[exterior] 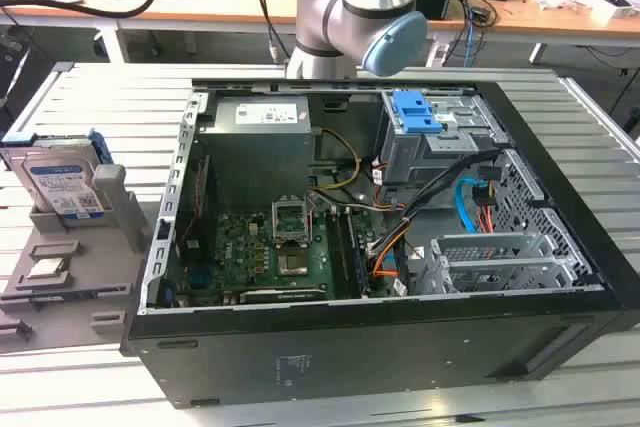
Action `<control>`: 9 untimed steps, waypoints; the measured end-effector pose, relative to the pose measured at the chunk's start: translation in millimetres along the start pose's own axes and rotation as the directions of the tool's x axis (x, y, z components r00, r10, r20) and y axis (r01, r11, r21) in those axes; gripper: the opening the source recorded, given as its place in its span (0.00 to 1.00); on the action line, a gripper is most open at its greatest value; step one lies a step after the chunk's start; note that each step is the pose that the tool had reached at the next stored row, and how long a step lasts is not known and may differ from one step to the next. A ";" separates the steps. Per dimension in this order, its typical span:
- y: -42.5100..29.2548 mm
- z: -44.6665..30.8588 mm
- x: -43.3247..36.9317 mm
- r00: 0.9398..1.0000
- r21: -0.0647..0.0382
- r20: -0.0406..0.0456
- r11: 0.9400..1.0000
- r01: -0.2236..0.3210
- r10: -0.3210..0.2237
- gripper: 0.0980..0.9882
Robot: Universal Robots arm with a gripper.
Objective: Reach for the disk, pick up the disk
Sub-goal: 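Pick up the disk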
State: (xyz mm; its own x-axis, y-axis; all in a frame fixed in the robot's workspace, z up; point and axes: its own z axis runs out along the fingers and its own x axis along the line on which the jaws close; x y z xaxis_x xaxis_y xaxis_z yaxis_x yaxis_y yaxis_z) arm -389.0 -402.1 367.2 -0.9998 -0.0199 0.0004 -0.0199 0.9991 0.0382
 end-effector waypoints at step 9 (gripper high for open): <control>0.0 0.0 0.0 0.990 0.000 -0.005 0.990 0.140 -0.140 0.01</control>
State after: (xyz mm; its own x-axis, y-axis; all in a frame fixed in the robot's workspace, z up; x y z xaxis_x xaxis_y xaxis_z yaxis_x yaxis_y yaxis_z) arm -389.0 -402.1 367.2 -0.9871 -0.1600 0.0005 -0.1599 0.9864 0.0382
